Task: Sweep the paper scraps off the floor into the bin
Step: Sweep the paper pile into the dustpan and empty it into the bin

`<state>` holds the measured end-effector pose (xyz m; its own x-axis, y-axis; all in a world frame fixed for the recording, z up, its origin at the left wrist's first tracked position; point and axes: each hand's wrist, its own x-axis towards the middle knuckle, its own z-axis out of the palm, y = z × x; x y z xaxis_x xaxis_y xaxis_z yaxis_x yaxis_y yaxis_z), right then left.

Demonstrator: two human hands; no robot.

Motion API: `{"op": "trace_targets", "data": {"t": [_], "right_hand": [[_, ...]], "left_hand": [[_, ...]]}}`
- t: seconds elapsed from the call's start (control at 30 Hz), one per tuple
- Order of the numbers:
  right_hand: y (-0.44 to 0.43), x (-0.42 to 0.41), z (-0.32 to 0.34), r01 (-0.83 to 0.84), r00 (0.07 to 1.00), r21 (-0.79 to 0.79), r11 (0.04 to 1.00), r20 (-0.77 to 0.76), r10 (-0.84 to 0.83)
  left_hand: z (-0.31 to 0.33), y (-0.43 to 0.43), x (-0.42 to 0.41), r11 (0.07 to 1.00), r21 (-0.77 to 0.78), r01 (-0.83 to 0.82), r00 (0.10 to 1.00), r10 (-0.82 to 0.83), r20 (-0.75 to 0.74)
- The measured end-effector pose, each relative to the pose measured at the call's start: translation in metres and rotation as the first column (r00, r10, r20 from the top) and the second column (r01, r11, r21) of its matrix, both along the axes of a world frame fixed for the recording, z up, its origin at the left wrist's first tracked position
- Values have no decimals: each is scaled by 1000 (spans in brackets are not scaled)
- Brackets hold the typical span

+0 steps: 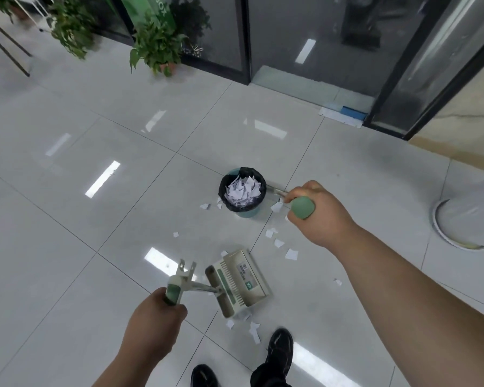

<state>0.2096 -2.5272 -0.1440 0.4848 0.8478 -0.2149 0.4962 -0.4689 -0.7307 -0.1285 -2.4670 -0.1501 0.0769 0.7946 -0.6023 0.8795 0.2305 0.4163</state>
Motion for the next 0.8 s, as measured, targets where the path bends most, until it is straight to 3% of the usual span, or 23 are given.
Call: {"op": "trace_targets", "data": {"t": [0.2, 0.33, 0.47, 0.63, 0.8], "right_hand": [[-4, 12, -10, -132, 987, -103, 986, 78, 141], [-16, 8, 0, -23, 998, -71, 997, 59, 27], [-39, -17, 29, -22, 1000, -90, 996, 19, 24], [-64, -45, 79, 237, 959, 45, 971, -172, -226], [-70, -60, 104, 376, 919, 82, 923, -160, -360]], "left_hand": [[-5, -6, 1, 1000, -11, -1, 1000, 1, 2], [-3, -6, 2, 1000, -21, 13, 1000, -13, 11], [7, 0, -2, 999, -32, 15, 999, -13, 39], [20, 10, -21, 998, -35, 61, 995, -58, 76], [23, 18, -54, 994, -25, 108, 987, -105, 120]]}}
